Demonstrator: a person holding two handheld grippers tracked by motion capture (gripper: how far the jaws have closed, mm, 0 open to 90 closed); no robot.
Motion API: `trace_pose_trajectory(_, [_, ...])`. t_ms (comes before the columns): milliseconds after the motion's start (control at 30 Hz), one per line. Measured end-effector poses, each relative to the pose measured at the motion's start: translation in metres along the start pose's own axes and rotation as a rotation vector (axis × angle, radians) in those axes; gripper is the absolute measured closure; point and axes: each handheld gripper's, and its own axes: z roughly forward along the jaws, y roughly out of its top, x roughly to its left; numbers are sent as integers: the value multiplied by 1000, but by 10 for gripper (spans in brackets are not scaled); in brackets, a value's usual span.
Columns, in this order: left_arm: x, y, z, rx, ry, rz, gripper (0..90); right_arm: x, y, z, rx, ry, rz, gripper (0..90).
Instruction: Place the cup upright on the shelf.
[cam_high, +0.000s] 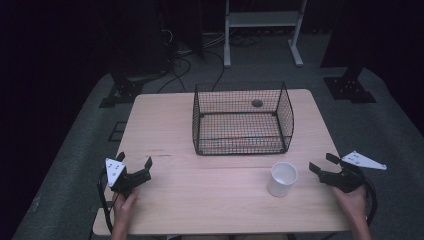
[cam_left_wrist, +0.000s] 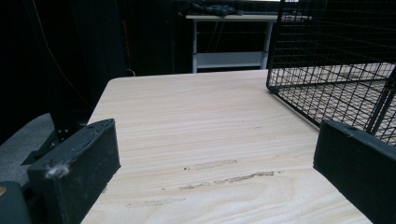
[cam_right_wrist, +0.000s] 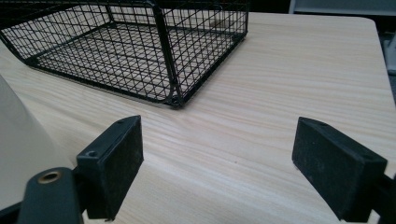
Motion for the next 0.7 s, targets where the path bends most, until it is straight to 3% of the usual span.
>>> trace_pose_trajectory(433, [-1, 0, 0, 1, 0, 5, 0, 3, -1, -15, 11, 29, -12, 135])
trace_pose_trajectory(700, [0, 0, 0, -1, -1, 3, 0, 13, 0, -24, 29, 63, -50, 119])
